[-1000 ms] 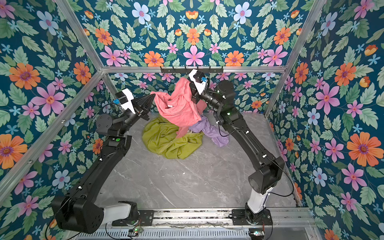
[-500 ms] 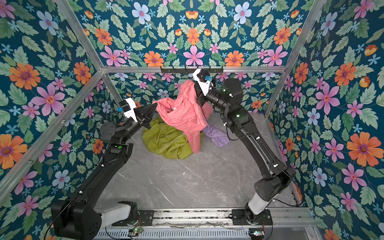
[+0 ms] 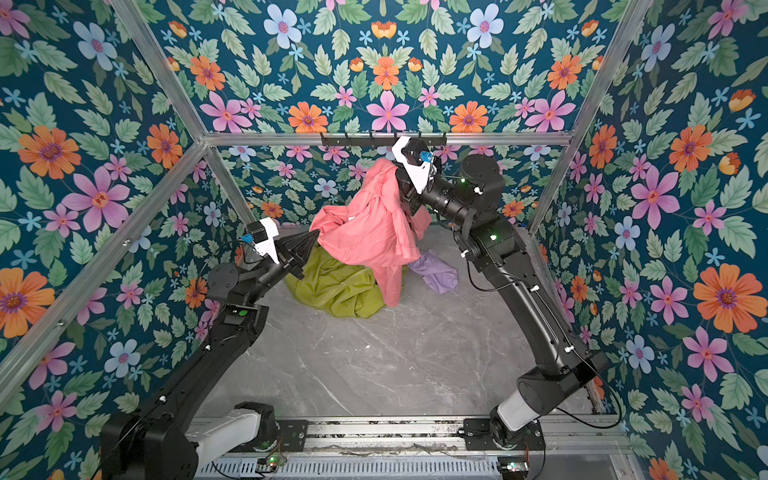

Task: Pick out a specific cloth from the pile
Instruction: 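Grasp the pink shirt with the right gripper and pull it away from the left gripper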

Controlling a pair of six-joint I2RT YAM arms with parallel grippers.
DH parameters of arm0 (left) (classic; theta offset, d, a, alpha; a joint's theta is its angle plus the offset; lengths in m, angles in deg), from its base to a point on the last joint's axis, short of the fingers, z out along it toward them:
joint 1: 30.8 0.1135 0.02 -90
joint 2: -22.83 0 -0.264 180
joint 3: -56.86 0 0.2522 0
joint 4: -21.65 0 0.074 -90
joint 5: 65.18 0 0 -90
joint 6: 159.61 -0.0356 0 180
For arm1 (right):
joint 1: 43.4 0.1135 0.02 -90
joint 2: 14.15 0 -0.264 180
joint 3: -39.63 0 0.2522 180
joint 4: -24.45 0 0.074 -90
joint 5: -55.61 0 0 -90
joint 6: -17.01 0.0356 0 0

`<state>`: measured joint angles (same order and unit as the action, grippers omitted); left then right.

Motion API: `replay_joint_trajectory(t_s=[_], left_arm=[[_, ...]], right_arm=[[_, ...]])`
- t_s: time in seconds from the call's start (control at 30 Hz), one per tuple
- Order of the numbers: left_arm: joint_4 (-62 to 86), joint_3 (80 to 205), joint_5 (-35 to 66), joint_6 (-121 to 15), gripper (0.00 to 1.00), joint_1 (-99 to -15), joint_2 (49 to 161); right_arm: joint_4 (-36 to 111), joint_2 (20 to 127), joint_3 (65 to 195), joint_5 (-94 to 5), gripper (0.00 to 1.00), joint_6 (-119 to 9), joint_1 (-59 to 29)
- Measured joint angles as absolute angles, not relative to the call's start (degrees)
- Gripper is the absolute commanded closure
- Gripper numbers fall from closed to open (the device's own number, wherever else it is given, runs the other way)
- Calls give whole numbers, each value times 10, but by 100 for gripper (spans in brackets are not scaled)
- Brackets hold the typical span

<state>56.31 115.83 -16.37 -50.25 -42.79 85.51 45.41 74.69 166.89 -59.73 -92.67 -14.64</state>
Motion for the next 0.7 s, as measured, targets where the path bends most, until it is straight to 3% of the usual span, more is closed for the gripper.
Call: replay_joint_trajectory(t_s=[0.7], left_arm=[[483, 1000, -104, -445, 100, -488, 755]], right_arm=[[486, 628, 1538, -593, 100, -929, -119]])
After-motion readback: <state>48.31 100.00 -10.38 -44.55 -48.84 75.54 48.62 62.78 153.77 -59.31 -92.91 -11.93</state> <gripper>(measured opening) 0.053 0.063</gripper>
